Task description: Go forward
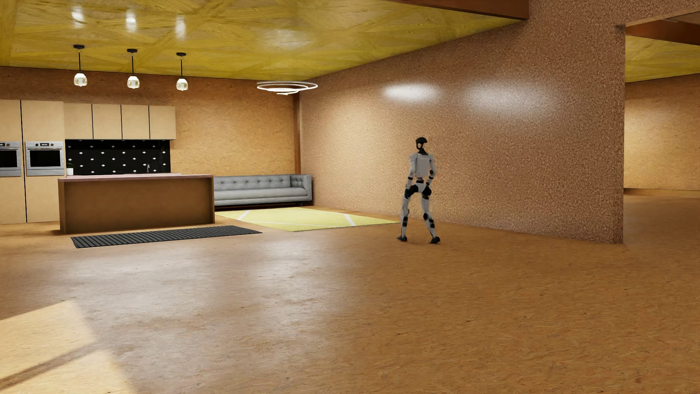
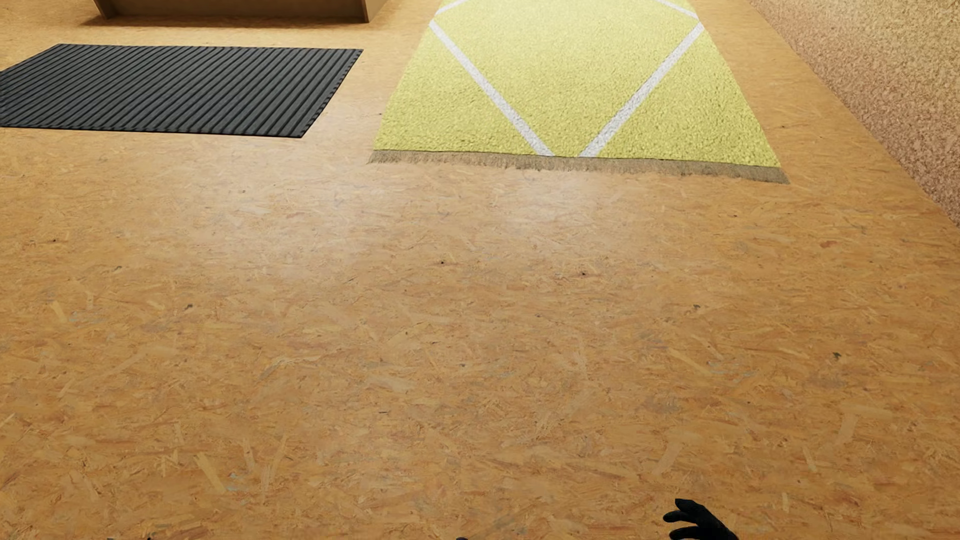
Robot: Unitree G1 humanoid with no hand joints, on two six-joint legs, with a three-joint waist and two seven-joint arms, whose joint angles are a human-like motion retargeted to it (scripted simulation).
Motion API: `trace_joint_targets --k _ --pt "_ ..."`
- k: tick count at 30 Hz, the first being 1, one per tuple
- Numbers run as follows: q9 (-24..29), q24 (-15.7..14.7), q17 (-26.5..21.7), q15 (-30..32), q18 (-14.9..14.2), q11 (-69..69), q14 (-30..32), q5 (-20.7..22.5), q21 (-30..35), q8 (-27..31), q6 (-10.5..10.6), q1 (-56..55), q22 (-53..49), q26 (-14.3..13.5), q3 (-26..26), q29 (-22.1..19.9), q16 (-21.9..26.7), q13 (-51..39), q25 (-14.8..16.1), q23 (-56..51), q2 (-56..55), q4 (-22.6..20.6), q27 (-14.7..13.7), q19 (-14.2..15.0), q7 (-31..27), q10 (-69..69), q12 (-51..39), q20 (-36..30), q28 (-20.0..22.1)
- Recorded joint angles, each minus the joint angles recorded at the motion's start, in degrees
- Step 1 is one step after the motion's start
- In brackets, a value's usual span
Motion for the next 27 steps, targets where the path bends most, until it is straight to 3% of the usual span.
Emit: trace_joint_targets --k 1,2,3,5,6,7,9,12,14,16,17,18,19,21,22,23,25,27 --pt "-0.3 0.0 -0.1 0.3 0.0 0.9 -4.6 -0.7 -1.3 0.0 0.0 -0.2 0.6 0.0 1.3 0.0 -0.4 -0.4 0.0 -0.8 1.5 -0.1 0.0 0.0 0.0 0.3 0.4 -0.1 0.0" --pt "-0.6 0.0 -0.1 2.5 0.0 2.8 1.3 -1.4 -1.4 0.0 -0.5 -2.5 1.6 0.0 0.9 0.0 -0.5 -0.9 0.0 -0.4 2.5 -1.2 0.0 0.0 0.0 0.5 1.0 -1.2 0.0" --pt "-1.0 0.0 0.3 6.8 0.0 5.1 11.0 -2.4 -2.7 0.0 -0.8 -2.5 3.2 0.0 1.0 0.0 -0.8 -0.3 0.0 0.0 3.2 -3.2 0.0 0.0 0.0 1.8 1.1 -2.0 0.0" --pt "-3.0 0.0 2.0 26.5 0.0 16.0 19.9 -4.8 -3.8 0.0 -2.0 -2.4 7.4 0.0 -0.1 0.0 -1.1 3.0 0.0 4.6 0.6 -6.1 0.0 0.0 0.0 6.9 1.4 -1.8 0.0" --pt "-3.1 0.0 2.4 34.7 0.0 24.4 18.2 -5.9 -2.8 0.0 -1.8 -0.1 8.6 0.0 -0.7 0.0 -1.4 3.8 0.0 7.0 -3.9 -7.1 0.0 0.0 0.0 8.4 1.0 -1.1 0.0" --pt "-2.8 0.0 2.8 34.1 0.0 34.2 15.7 -6.9 -1.6 0.0 -1.8 2.6 7.4 0.0 -1.2 0.0 -1.2 4.4 0.0 9.5 -9.8 -8.3 0.0 0.0 0.0 9.2 0.9 0.2 0.0" --pt "-1.8 0.0 3.4 14.5 0.0 48.0 9.2 -6.9 1.7 0.0 -0.6 10.9 7.2 0.0 -5.5 0.0 -0.9 4.8 0.0 14.6 -19.9 -8.9 0.0 0.0 0.0 8.5 -0.7 1.0 0.0" --pt "-0.7 0.0 4.3 9.6 0.0 43.1 -0.3 -6.0 2.5 0.0 1.0 24.6 4.3 0.0 -14.5 0.0 1.5 7.6 0.0 15.0 -30.9 -6.5 0.0 0.0 0.0 3.1 -5.6 2.5 0.0" --pt "-0.4 0.0 4.5 12.4 0.0 26.2 -6.0 -6.0 2.4 0.0 1.7 32.0 2.8 0.0 -19.0 0.0 2.8 10.5 0.0 12.6 -35.0 -4.4 0.0 0.0 0.0 0.6 -9.5 4.5 0.0" --pt "-1.4 0.0 4.8 19.0 0.0 6.5 -10.8 -5.9 2.7 0.0 1.6 35.9 0.8 0.0 -22.2 0.0 3.5 12.0 0.0 11.6 -36.4 -3.8 0.0 0.0 0.0 -0.2 -13.3 6.9 0.0" --pt "-2.0 0.0 4.9 35.4 0.0 -20.1 -12.1 -5.5 3.2 0.0 1.8 37.6 -0.4 0.0 -23.1 0.0 3.5 12.7 0.0 13.1 -35.8 -2.9 0.0 0.0 0.0 0.0 -14.8 7.7 0.0" --pt "-2.1 0.0 5.3 28.6 0.0 -4.5 -11.3 -5.3 2.5 0.0 1.8 39.2 -1.4 0.0 -24.0 0.0 3.4 13.4 0.0 13.6 -37.0 -2.1 0.0 0.0 0.0 0.1 -16.2 8.4 0.0" --pt "-1.8 0.0 5.5 19.4 0.0 1.6 -7.7 -4.4 3.0 0.0 2.2 40.7 -2.5 0.0 -24.7 0.0 3.1 13.8 0.0 14.6 -39.0 -0.9 0.0 0.0 0.0 0.9 -16.6 9.9 0.0" --pt "-2.9 0.0 6.1 22.5 0.0 9.2 8.5 -2.7 4.7 0.0 2.9 39.1 -2.3 0.0 -25.7 0.0 1.3 14.9 0.0 17.3 -39.7 0.6 0.0 0.0 0.0 11.2 -14.9 11.1 0.0" --pt "-3.0 0.0 6.4 18.8 0.0 11.4 17.3 -0.2 3.7 0.0 3.4 36.0 -2.0 0.0 -24.6 0.0 0.6 15.5 0.0 17.8 -37.5 1.6 0.0 0.0 0.0 19.0 -13.1 10.8 0.0" --pt "-2.8 0.0 6.3 15.5 0.0 11.7 20.5 1.1 4.1 0.0 3.4 30.0 -1.7 0.0 -23.6 0.0 0.1 15.1 0.0 17.2 -34.8 1.4 0.0 0.0 0.0 30.2 -12.6 9.8 0.0" --pt "-2.0 0.0 6.0 12.2 0.0 9.5 17.5 2.8 5.1 0.0 2.6 19.3 -0.1 0.0 -19.1 0.0 -0.2 13.2 0.0 15.7 -26.4 0.8 0.0 0.0 0.0 46.3 -10.6 6.7 0.0" --pt "-1.4 0.0 5.4 10.7 0.0 5.1 17.7 2.8 5.3 0.0 0.5 10.3 2.4 0.0 -13.0 0.0 -0.1 10.2 0.0 13.3 -17.3 -0.1 0.0 0.0 0.0 47.6 -8.0 6.0 0.0"
